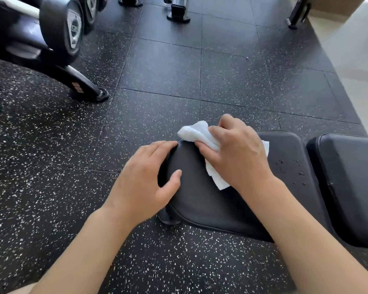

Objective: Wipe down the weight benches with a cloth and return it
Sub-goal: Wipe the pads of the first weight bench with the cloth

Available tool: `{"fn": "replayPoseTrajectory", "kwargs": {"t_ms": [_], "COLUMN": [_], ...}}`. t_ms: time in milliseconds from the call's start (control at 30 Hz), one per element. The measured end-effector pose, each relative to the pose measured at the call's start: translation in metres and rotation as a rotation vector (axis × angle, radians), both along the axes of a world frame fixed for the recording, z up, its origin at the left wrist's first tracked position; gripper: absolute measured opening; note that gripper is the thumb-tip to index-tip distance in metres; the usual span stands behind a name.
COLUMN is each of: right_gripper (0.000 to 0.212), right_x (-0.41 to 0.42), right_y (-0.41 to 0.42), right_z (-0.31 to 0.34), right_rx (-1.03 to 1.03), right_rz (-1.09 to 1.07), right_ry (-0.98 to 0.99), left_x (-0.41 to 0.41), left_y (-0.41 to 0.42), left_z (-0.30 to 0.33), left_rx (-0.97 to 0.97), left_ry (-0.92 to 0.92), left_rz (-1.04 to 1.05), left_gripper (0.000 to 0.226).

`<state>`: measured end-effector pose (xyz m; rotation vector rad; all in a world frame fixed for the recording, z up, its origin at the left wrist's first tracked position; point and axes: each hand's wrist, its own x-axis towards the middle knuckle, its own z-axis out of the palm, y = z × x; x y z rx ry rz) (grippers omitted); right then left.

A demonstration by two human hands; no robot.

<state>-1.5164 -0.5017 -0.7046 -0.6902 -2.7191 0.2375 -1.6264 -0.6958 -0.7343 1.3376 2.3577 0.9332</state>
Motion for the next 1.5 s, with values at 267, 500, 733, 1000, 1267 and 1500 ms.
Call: {"fn": "replayPoseTrajectory", "kwargs": {"t_ms": [267, 500, 733, 1000, 1267, 1500], "right_gripper": [0.043, 0.036, 0.038, 0.034, 0.041, 0.036], "right_x": [0.028, 0.030, 0.001, 0.006, 0.009, 0.022], "right_y": [-0.059, -0.034, -0.014, -0.046, 0.018, -0.070], "right_z": [-0.005, -0.011, -0.009, -0.020, -0.013, -0.024], "right_rx": [0.090, 0.074, -0.024, 0.023, 0.003, 0.010], "right_rz": [0.272, 0.256, -0.021, 0.265, -0.118, 0.470], "right_ry": [-0.023, 0.024, 0.021, 0.080, 0.098, 0.088], "left_x": [-0.021, -0.022, -0.018, -0.034, -0.023, -0.042], "left_y": [-0.029, -0.034, -0.030, -0.030, -0.022, -0.034], "left_z": [-0.010, -0.011, -0.016, -0.011, -0.013, -0.013], "left_rx": [0.002, 0.005, -0.006, 0.012, 0.007, 0.033], "left_ry": [-0.026, -0.056, -0.066, -0.082, -0.083, -0.257], "left_rz": [-0.138, -0.157, -0.167, -0.196, -0.156, -0.202], "left_gripper": [0.080, 0.098, 0.113, 0.092, 0.098, 0.102]}}
